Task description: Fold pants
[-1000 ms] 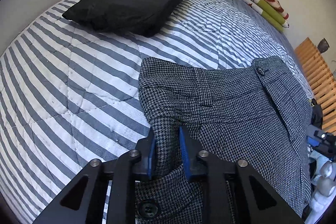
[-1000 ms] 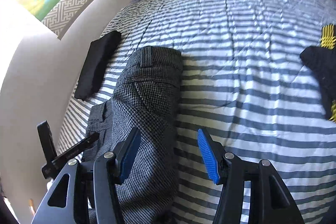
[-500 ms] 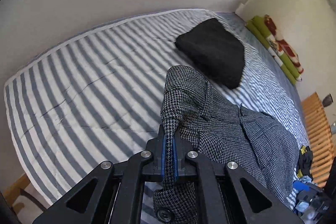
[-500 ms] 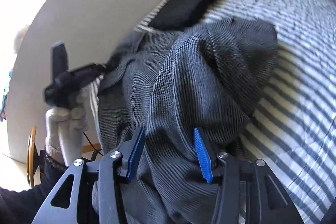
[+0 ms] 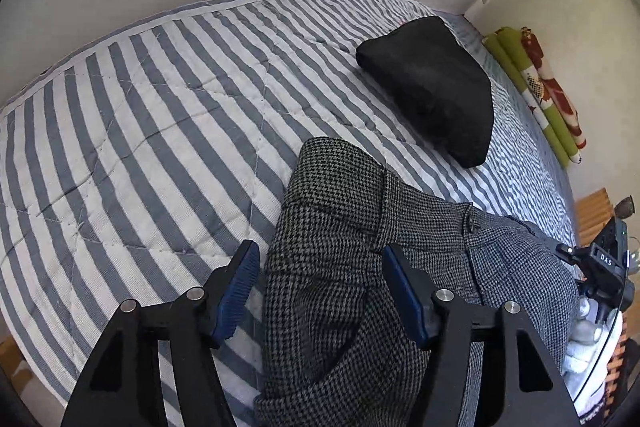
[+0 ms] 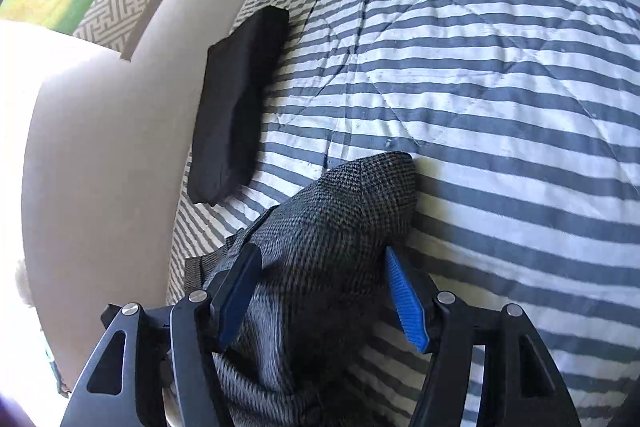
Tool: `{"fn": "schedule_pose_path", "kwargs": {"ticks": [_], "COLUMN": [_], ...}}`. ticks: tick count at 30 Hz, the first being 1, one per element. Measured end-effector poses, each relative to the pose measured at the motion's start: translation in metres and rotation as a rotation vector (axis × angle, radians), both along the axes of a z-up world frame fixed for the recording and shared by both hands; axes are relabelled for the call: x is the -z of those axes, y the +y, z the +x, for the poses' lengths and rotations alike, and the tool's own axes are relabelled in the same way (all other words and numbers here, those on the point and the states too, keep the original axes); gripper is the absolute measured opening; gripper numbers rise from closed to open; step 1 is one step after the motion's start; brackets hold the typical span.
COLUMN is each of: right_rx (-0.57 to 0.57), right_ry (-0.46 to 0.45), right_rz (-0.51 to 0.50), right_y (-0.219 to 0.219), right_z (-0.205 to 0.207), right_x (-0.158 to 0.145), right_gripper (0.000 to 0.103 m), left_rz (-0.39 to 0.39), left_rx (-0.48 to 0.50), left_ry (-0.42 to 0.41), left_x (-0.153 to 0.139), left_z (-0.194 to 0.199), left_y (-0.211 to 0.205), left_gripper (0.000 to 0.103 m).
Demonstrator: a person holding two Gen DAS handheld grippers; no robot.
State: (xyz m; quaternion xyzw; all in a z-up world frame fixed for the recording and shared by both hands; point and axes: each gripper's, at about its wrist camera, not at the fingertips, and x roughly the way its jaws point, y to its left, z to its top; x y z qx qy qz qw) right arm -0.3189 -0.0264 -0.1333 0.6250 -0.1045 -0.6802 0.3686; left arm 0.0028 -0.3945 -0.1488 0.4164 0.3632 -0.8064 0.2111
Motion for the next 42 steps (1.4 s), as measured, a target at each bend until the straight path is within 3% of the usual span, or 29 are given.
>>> {"fn": "schedule_pose_path", "kwargs": {"ticks": [1, 4, 5, 7, 11, 16, 20, 26, 31, 35, 37, 39, 40, 41, 42], "right_rx": [-0.016, -0.045, -0.045, -0.053, -0.028, 0.012, 0.098, 0.187, 0.219, 0.235, 0.255, 0.28, 0.274, 0.257, 0.25], "right_ry": [0.032, 0.073, 0.119, 0.194, 0.351, 0.6, 0.727, 0.828, 0.846, 0.795, 0.748, 0.697, 0.691, 0.656, 0.584], "right_rz": [0.026, 0.024, 0.03, 0.041, -0.006, -0.041, -0.112, -0.139, -0.146, -0.145, -0.12, -0.071, -0.024, 0.036, 0.095], "right_y": [-0.009, -0.013, -0.009, 0.006, 0.057, 0.136, 0.211, 0.292, 0.337, 0.352, 0.357, 0.359, 0.358, 0.354, 0.354], "right_z": [0.001, 0.012, 0.019, 0.029, 0.064, 0.142, 0.208, 0.279, 0.309, 0.285, 0.261, 0.228, 0.214, 0.193, 0.169], "right_x": [0.0, -0.011, -0.023, -0.046, -0.12, -0.233, -0.311, -0.364, -0.366, -0.332, -0.306, -0.267, -0.247, -0.222, -0.192], "right_gripper": [0.059, 0.017, 0.013, 0.009, 0.008, 0.007, 0.007, 0.007, 0.007, 0.007, 0.007, 0.007, 0.008, 0.011, 0.015], "left_rz": [0.001, -0.052, -0.057, -0.061, -0.073, -0.067, -0.16, -0.262, -0.329, -0.366, -0.356, -0.363, -0.376, -0.367, -0.333], "left_rx": [-0.006, -0.012, -0.009, 0.019, 0.085, 0.148, 0.242, 0.337, 0.406, 0.443, 0.459, 0.472, 0.48, 0.483, 0.488], "left_ry": [-0.01, -0.026, -0.004, 0.064, 0.222, 0.461, 0.58, 0.681, 0.67, 0.595, 0.531, 0.452, 0.38, 0.311, 0.27], "left_x": [0.003, -0.001, -0.007, -0.02, -0.076, -0.174, -0.255, -0.331, -0.353, -0.337, -0.313, -0.277, -0.255, -0.23, -0.206], "left_z": [-0.008, -0.017, -0.017, -0.018, -0.004, 0.037, 0.069, 0.11, 0.128, 0.1, 0.063, 0.017, -0.007, -0.03, -0.05], "left_y": [0.0, 0.005, 0.009, 0.017, 0.044, 0.089, 0.141, 0.207, 0.246, 0.267, 0.273, 0.278, 0.28, 0.277, 0.273], "left_gripper": [0.038, 0.016, 0.013, 0.011, 0.01, 0.01, 0.01, 0.01, 0.01, 0.01, 0.011, 0.024, 0.042, 0.049, 0.049]}}
